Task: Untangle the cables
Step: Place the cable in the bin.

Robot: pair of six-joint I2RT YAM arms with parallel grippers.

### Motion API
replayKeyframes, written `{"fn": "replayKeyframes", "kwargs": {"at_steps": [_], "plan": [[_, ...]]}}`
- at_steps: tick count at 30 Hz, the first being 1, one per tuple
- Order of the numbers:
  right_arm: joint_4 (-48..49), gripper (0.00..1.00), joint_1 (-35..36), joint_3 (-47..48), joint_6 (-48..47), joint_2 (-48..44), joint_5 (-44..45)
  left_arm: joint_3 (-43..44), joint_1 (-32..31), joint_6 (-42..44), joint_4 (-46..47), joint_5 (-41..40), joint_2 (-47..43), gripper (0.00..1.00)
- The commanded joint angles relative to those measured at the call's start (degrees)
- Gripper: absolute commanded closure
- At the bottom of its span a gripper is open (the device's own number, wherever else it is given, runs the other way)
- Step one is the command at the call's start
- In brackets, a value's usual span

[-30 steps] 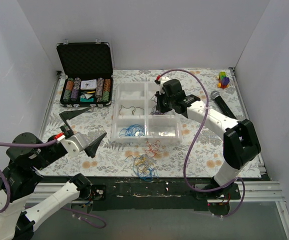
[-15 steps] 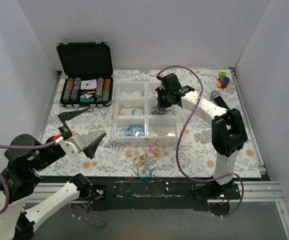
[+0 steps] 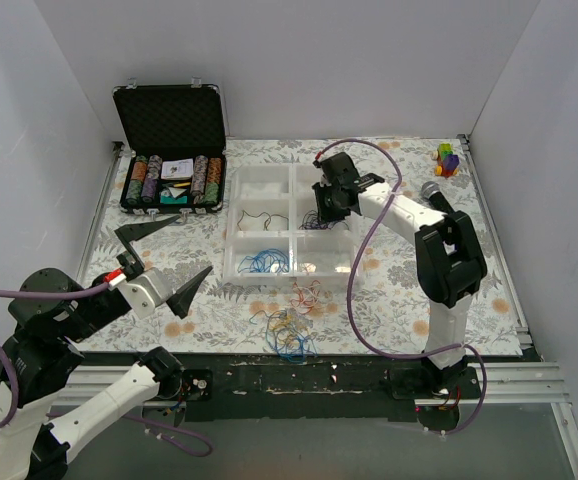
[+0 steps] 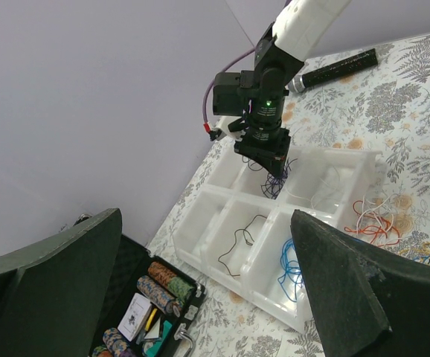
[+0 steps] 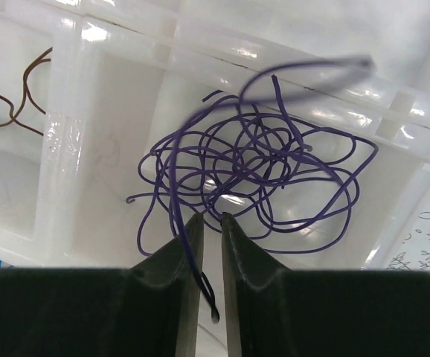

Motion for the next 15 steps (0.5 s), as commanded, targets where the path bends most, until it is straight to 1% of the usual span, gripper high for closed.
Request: {"fn": "replayKeyframes", "kwargs": {"at_steps": [1,4,6,9,15], "plan": [[-0.32,0.72,-0.48,0.34,-1.03,-0.78,-0.04,1.14,0.35,-0.48,-0.42,0.35,0.06,0.02],[-0.23,0.61,-0.48,-0.80,-1.03,-4.37,-1.01,1.58,0.35,-0.31,-0.60,0.26,0.23,0.02],[-0.41,0.57,-0.48,-1.59,-1.03,-7.27,-3.03,1.75,0.26,-0.31,-0.43,0.35,0.41,0.02],[0.73,0.54,-0.40,-2.56,-1.20,-11.59,-4.79,1.40,0.35,-0.31,-0.43,0.61,0.32,0.02],[-4.89,0.53,-0.57,6.30,-2.34,-14.06,-5.85,1.14,0.35,-0.39,-0.16,0.70,0.32,0.02]]}}
